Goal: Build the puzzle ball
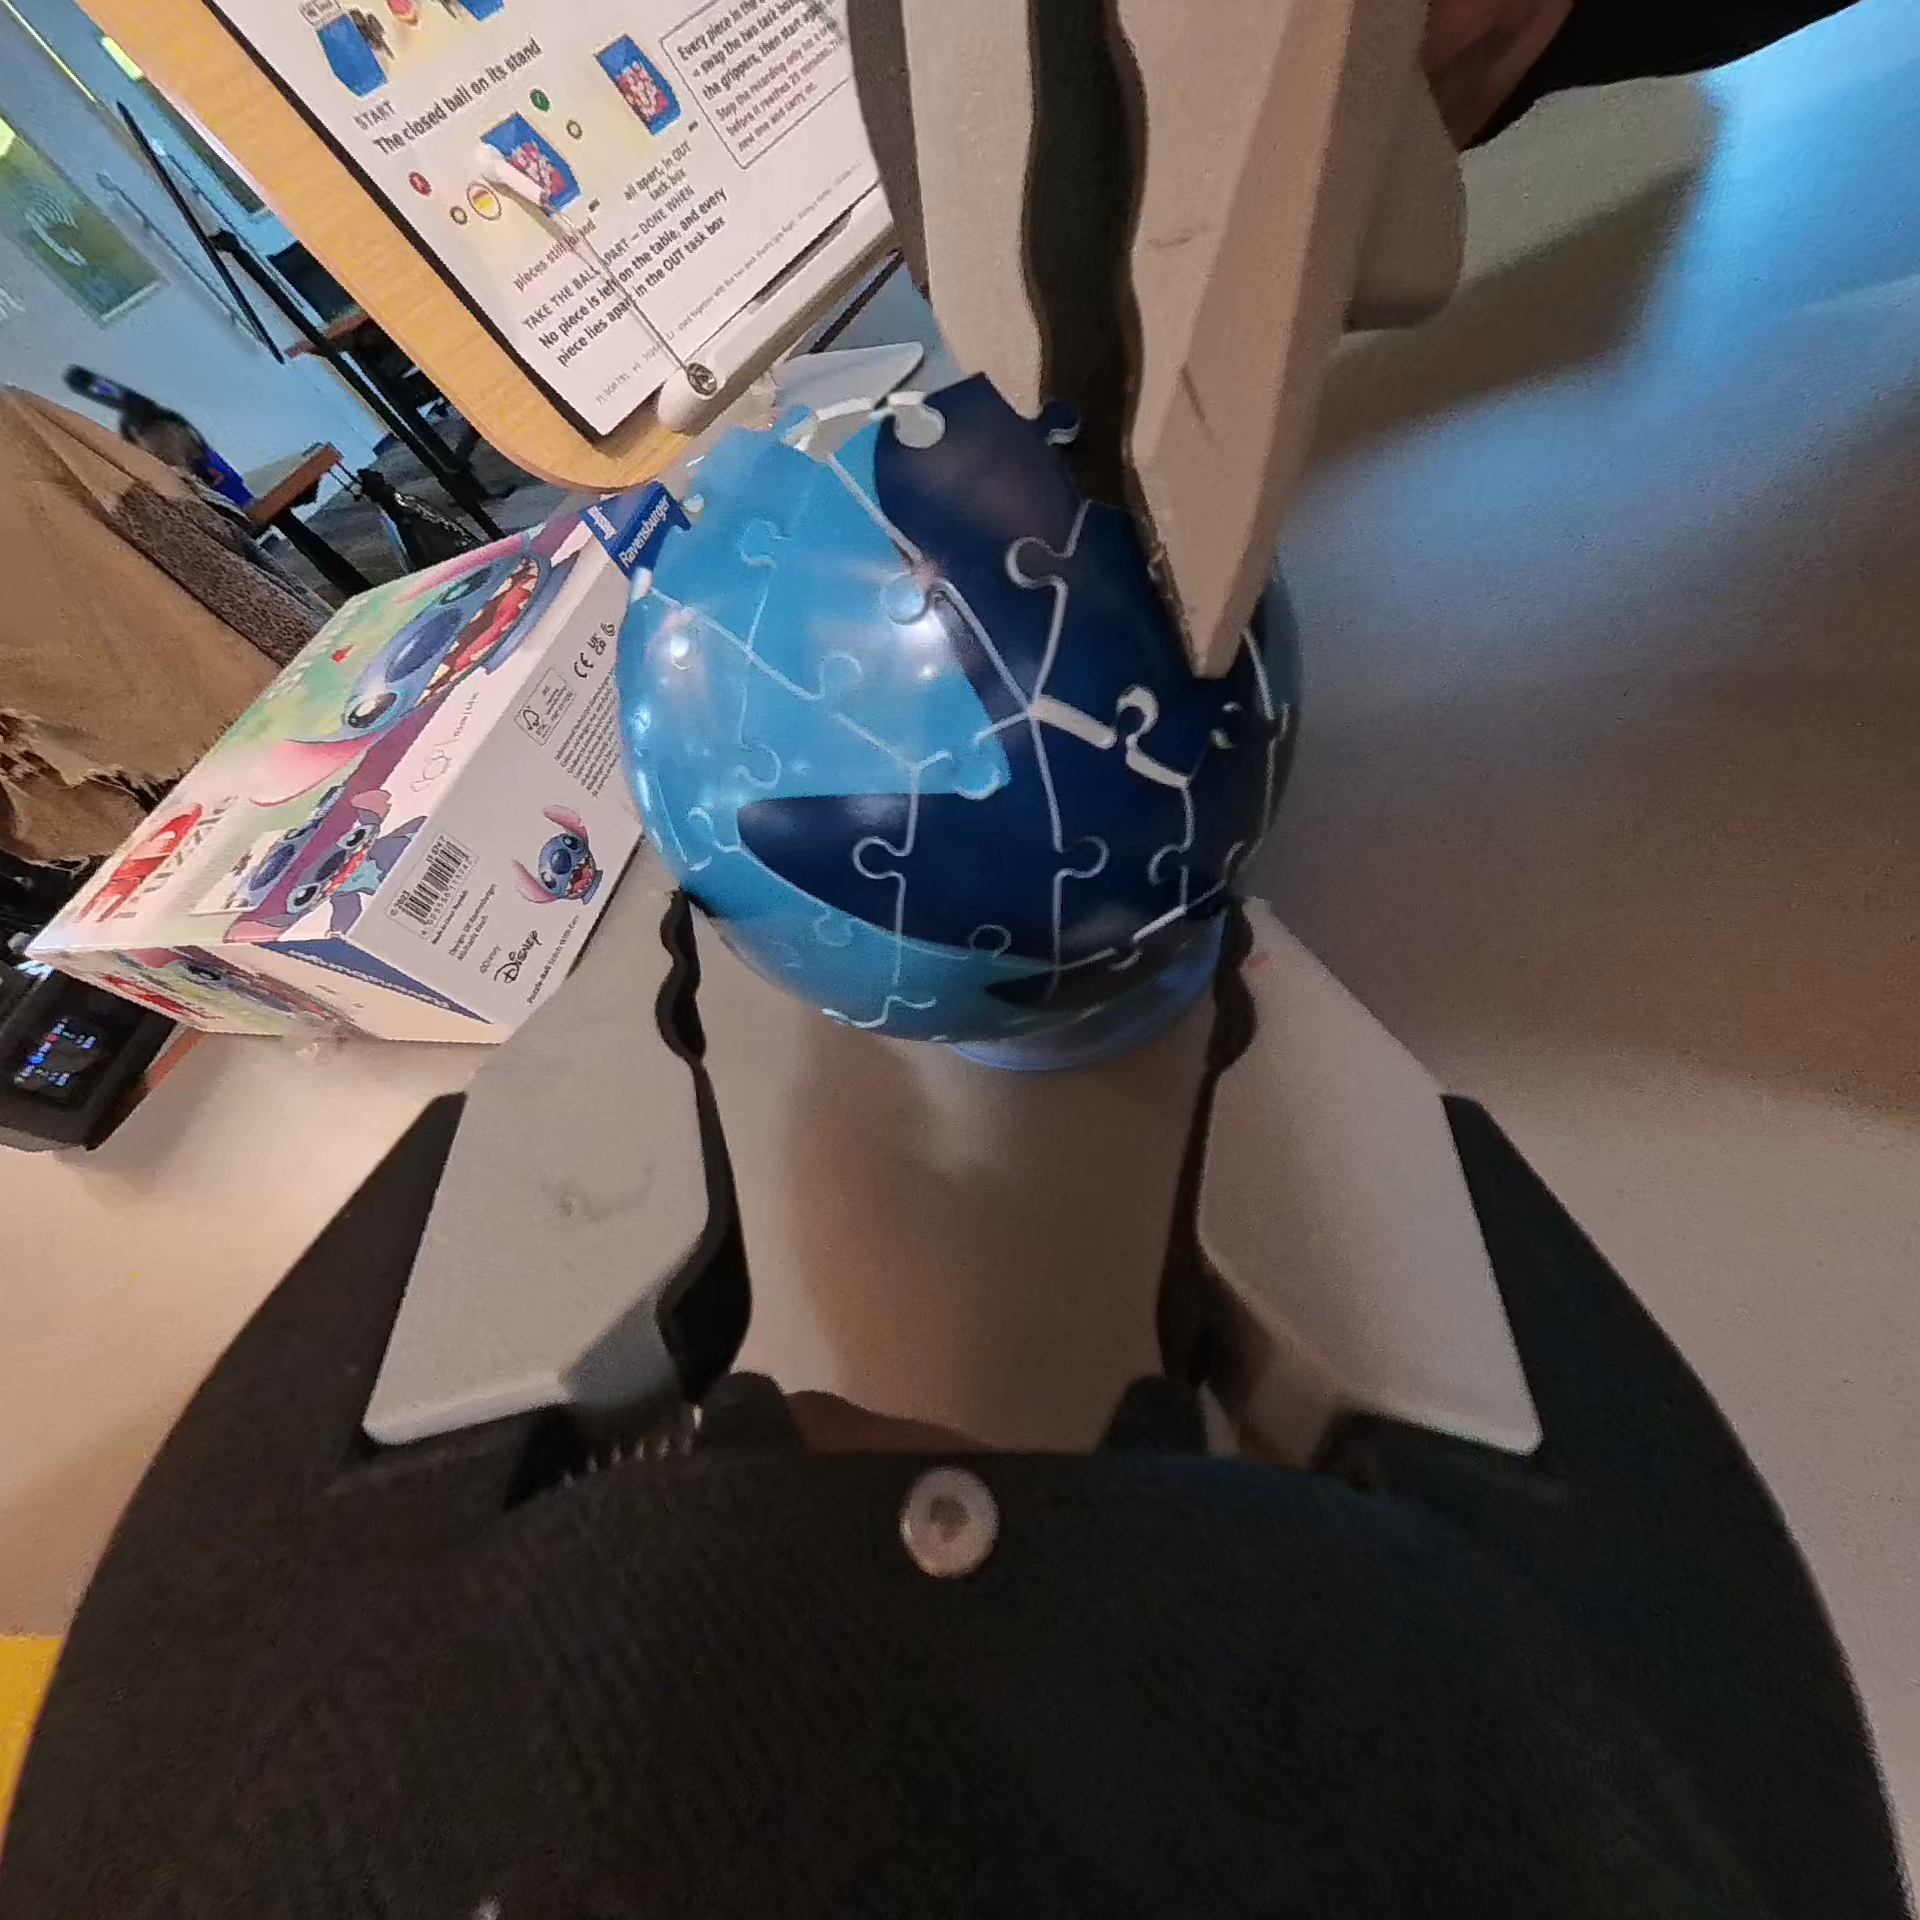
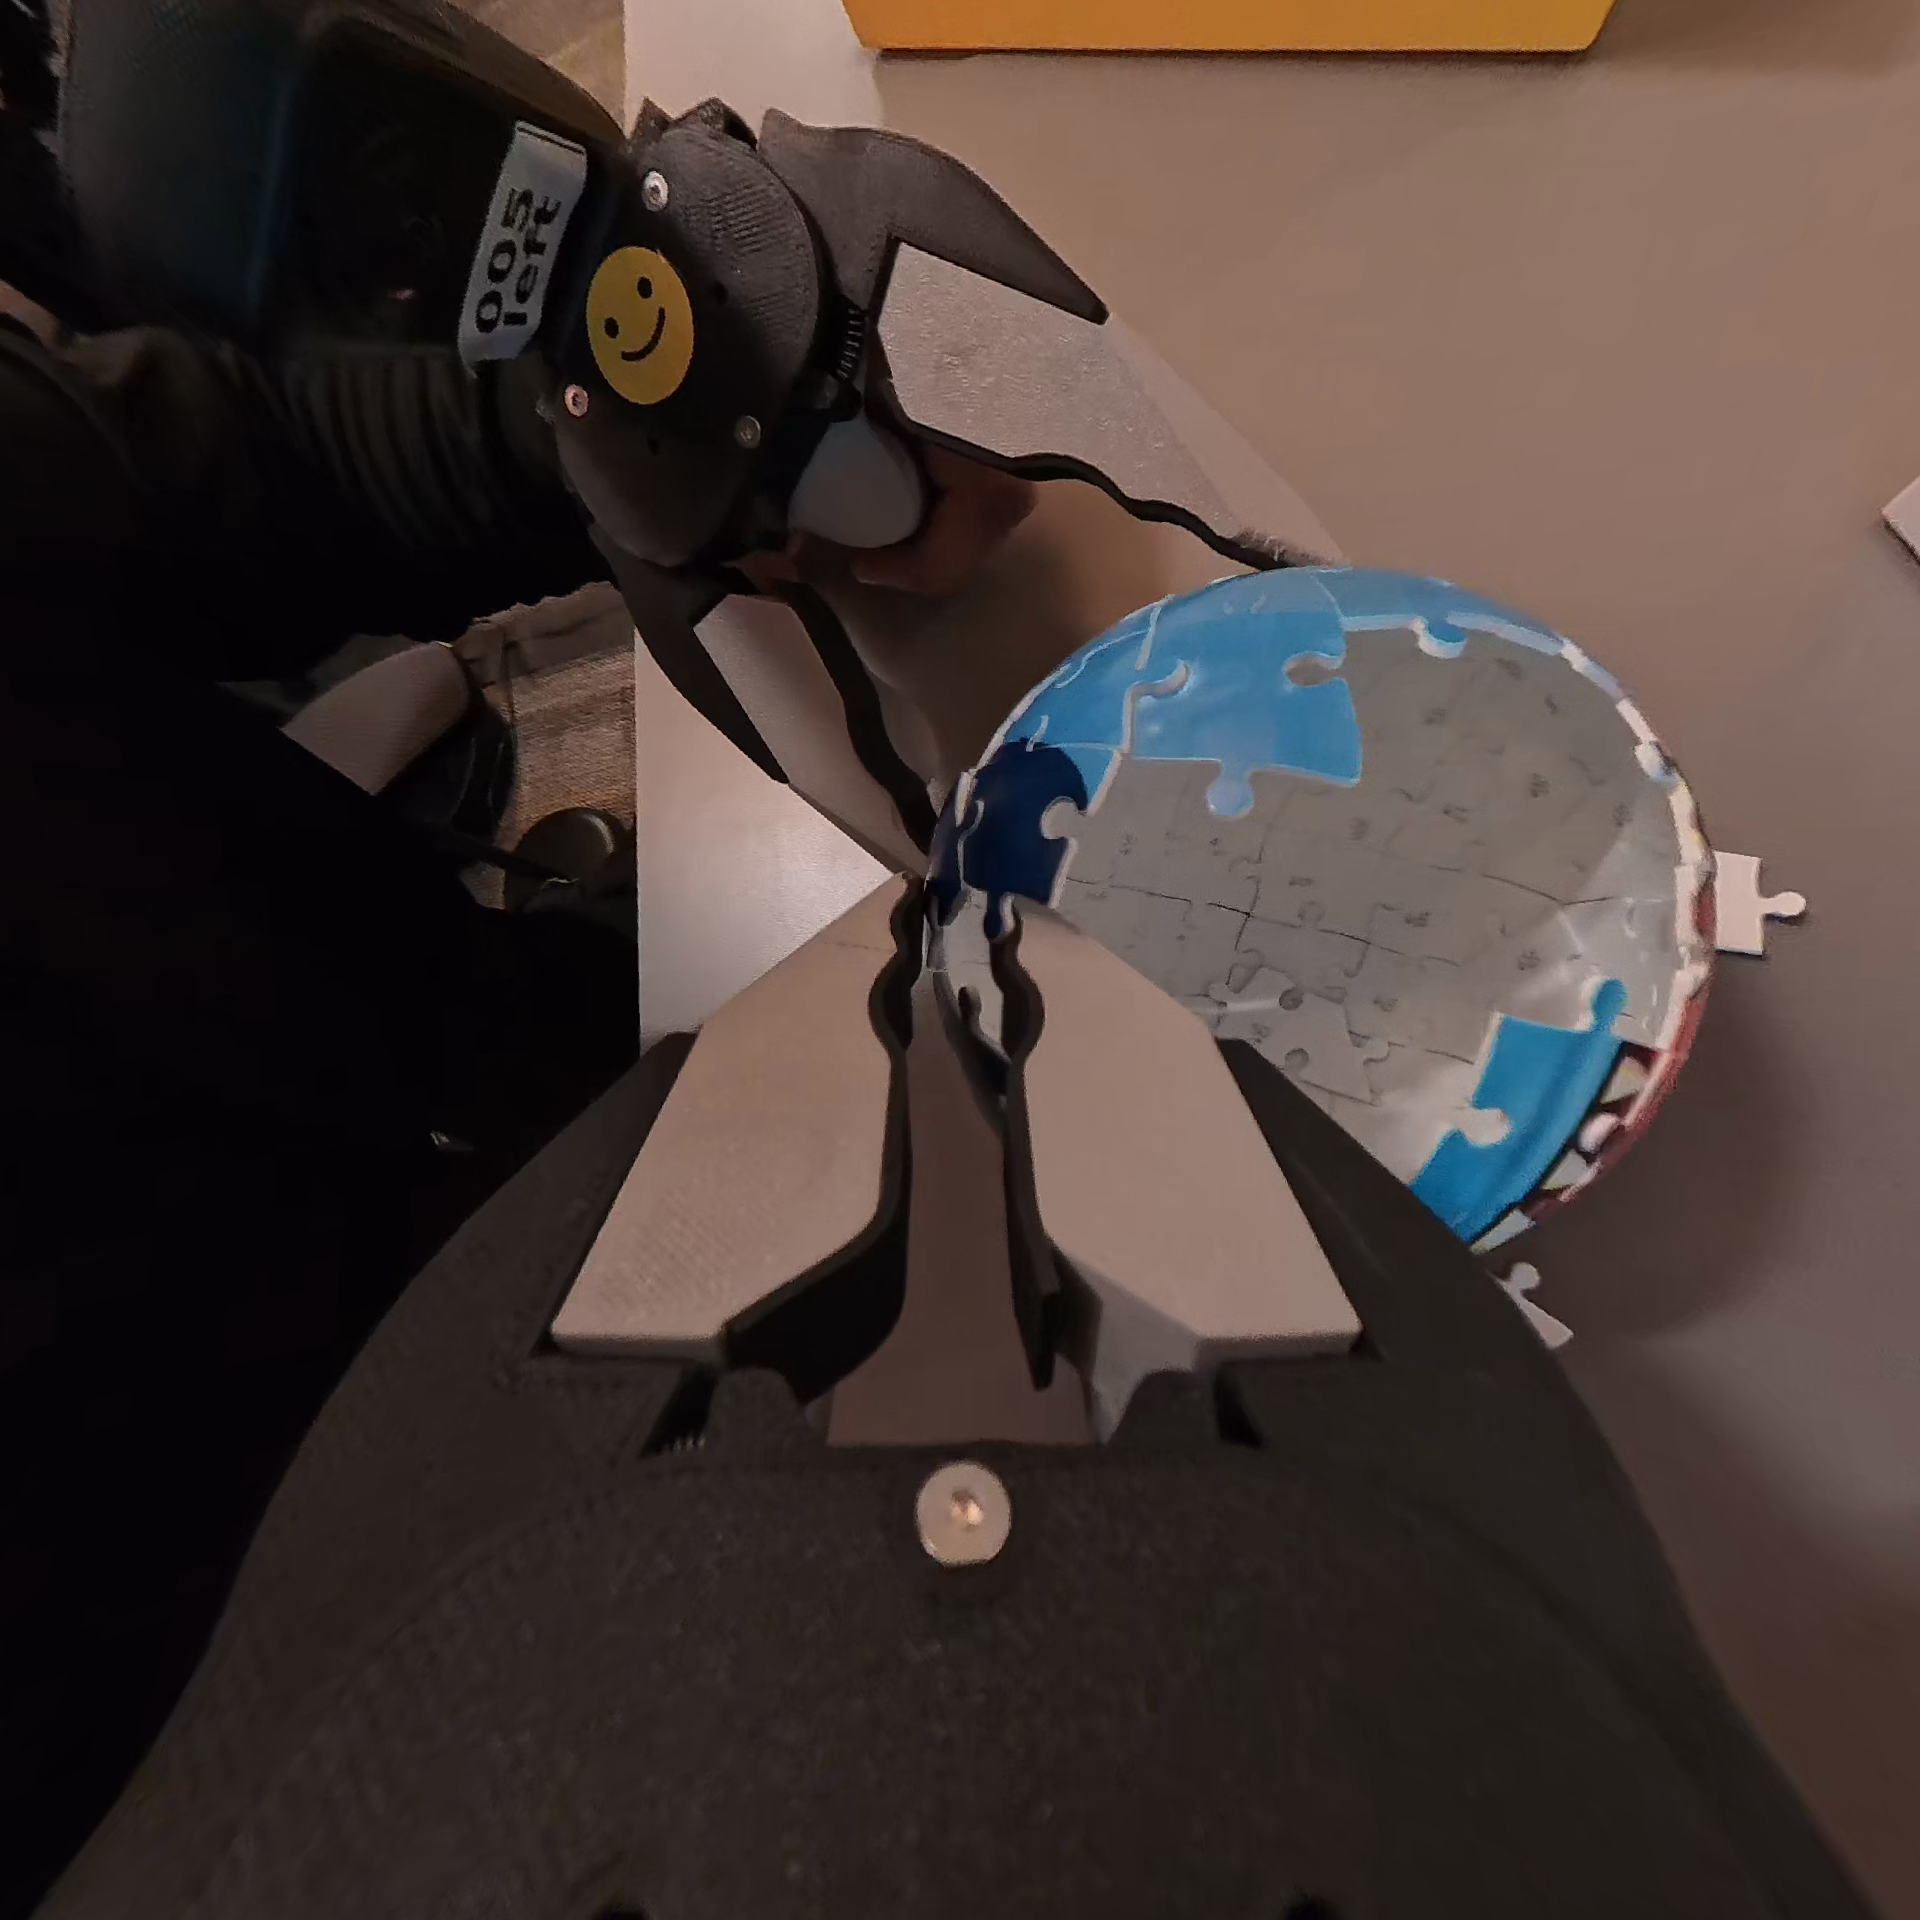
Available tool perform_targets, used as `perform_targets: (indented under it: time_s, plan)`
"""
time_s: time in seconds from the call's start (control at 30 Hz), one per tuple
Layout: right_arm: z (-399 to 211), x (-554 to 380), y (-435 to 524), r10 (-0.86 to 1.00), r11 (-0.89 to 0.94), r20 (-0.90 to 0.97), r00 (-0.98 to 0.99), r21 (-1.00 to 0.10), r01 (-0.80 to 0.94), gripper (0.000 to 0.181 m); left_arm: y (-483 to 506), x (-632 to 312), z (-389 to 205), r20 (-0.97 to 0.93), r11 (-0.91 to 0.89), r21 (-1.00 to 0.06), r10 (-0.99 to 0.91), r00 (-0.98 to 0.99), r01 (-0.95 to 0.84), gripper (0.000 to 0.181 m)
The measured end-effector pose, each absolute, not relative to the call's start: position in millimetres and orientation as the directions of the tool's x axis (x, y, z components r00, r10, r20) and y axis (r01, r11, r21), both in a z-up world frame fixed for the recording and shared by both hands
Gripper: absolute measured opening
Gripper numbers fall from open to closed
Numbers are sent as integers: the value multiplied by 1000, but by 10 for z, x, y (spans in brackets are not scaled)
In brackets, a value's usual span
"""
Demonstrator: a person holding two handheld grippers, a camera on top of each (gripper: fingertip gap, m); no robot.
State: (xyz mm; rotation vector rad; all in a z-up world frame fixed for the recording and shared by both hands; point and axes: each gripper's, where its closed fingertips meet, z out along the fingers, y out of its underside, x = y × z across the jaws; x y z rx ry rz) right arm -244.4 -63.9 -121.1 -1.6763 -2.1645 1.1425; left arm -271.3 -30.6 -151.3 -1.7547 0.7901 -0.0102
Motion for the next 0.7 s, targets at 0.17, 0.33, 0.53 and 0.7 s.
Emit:
perform_targets:
  time_s: [0.17,0.33,0.53,0.7]
  plan:
    - [-1233,-2458,-640,907,106,-244,-342,-654,749,12,-303,-2712,-1522,-383,-131,-853,-503,775,-506,98]
    - [-1269,-2441,-639,919,145,-196,-341,-637,757,12,-307,-2700,-1525,-377,-136,-855,-502,778,-501,96]
    - [-1278,-2434,-638,922,162,-174,-345,-635,755,12,-310,-2695,-1523,-370,-137,-858,-504,780,-495,95]
    - [-1271,-2441,-640,924,158,-172,-343,-644,749,13,-307,-2697,-1522,-369,-139,-858,-504,781,-494,95]
